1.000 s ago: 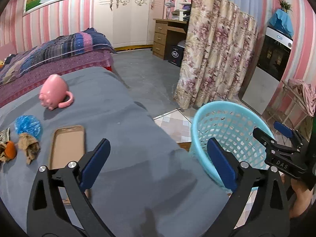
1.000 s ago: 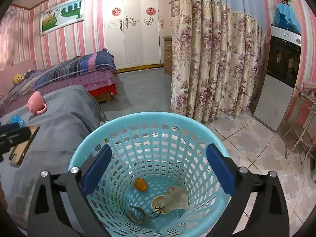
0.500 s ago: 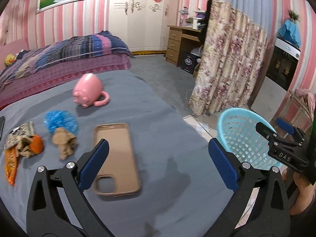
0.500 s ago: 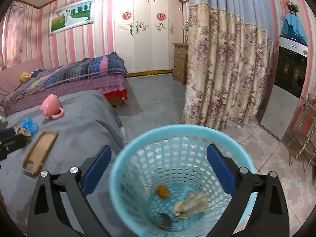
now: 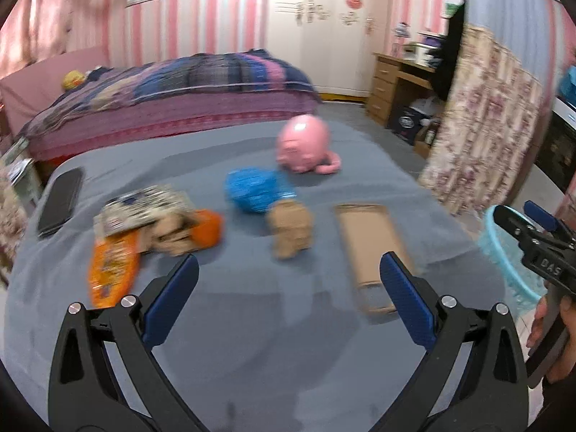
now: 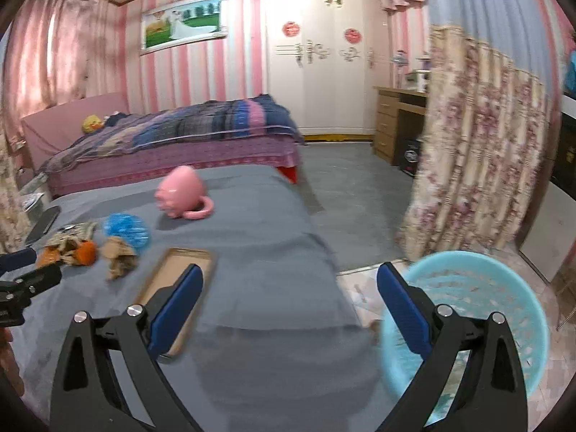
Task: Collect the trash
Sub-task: 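Grasp the orange snack bag with the left tool while the right grasps the brown paper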
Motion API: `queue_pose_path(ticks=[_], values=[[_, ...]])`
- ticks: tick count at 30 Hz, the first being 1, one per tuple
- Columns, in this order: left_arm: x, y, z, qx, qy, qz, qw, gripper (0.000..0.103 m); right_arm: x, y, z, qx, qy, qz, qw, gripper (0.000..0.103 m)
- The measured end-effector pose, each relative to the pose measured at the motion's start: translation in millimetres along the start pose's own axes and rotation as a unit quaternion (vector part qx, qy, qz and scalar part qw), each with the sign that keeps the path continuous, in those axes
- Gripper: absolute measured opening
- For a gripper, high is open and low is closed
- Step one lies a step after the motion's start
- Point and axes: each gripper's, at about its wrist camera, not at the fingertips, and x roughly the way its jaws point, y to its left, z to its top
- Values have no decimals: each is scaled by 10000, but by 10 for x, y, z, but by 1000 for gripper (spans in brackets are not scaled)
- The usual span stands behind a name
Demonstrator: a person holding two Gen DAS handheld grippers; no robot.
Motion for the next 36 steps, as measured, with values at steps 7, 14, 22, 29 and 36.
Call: queue_pose_path(ticks=[7, 14, 22, 29, 36], values=[[8, 621, -81, -345, -15, 642, 9973, 97, 163, 646, 69, -261, 62, 420, 9988, 95], [96, 1136, -200, -909, 174, 728, 9930, 97, 351, 1081, 176, -279, 143, 522, 9981, 95], [190, 1429, -289, -1179, 369, 735, 9896, 97, 589, 1316, 187, -298, 219, 529, 9979, 95], [300, 1605, -279, -1251, 493, 909, 9867, 97, 774, 1572, 2, -735, 511, 801, 9928, 95], [442, 1733, -282, -1445, 698, 1109, 9808, 97, 994, 1782, -47, -934, 854, 1053, 9864, 90]])
